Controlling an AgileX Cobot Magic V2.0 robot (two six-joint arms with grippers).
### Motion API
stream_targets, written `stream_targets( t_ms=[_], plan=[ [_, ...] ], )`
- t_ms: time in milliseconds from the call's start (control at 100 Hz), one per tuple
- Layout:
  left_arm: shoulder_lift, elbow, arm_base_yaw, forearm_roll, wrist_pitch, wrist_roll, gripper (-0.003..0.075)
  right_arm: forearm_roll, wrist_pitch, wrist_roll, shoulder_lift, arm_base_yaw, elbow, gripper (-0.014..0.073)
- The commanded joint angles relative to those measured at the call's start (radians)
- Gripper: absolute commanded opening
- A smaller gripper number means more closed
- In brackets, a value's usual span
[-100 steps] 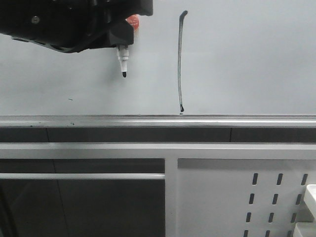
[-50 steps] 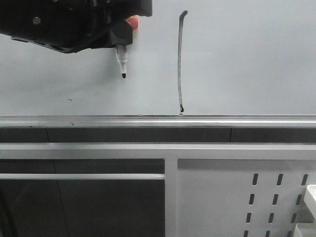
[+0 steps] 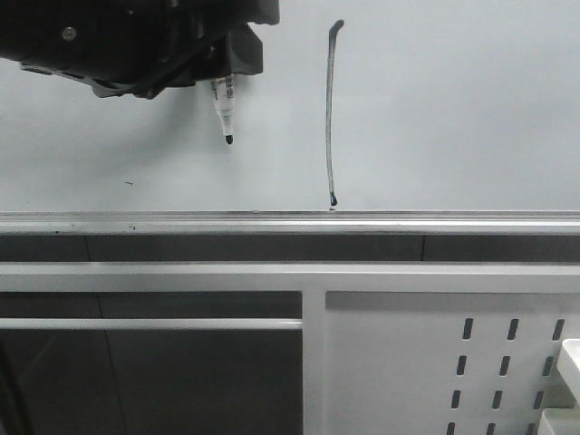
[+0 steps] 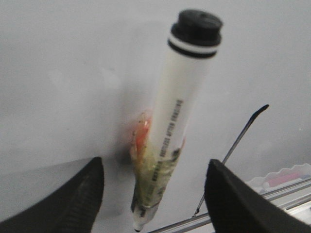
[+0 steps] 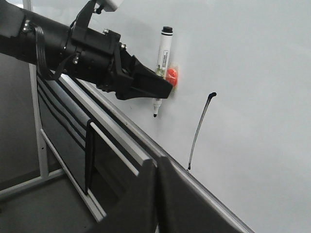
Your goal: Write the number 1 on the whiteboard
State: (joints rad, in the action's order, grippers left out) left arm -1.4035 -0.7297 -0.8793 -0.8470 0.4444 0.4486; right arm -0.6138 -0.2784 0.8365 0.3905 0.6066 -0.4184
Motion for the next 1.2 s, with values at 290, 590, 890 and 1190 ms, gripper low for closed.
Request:
stream_targets(
  t_ms=[290,590,890,1190],
  plan=[
    [0.222,0.033,-0.003,0.010,-0.039,0.079,0.0508,-0.015,0.063,0.003,0.005,-0.007,-0.023,-0.0050],
    [0.571,0.215,-0.003,-0.015,-0.115,0.140,0.0094,-0.017,0.015,0.003,-0.021,-0.007,-0.025,-0.0050],
    [0.875,0.302,-0.002,-0.013,-0.248,0.225,-0.0020,-0.017,0.009,0.003,-0.028,-0.007,-0.025,-0.0050],
    [0.923,0.307,-0.002,-0.019,-0.272,0.225,-0.0020,-0.017,0.009,0.003,-0.028,-0.007,-0.025,-0.0050]
  ],
)
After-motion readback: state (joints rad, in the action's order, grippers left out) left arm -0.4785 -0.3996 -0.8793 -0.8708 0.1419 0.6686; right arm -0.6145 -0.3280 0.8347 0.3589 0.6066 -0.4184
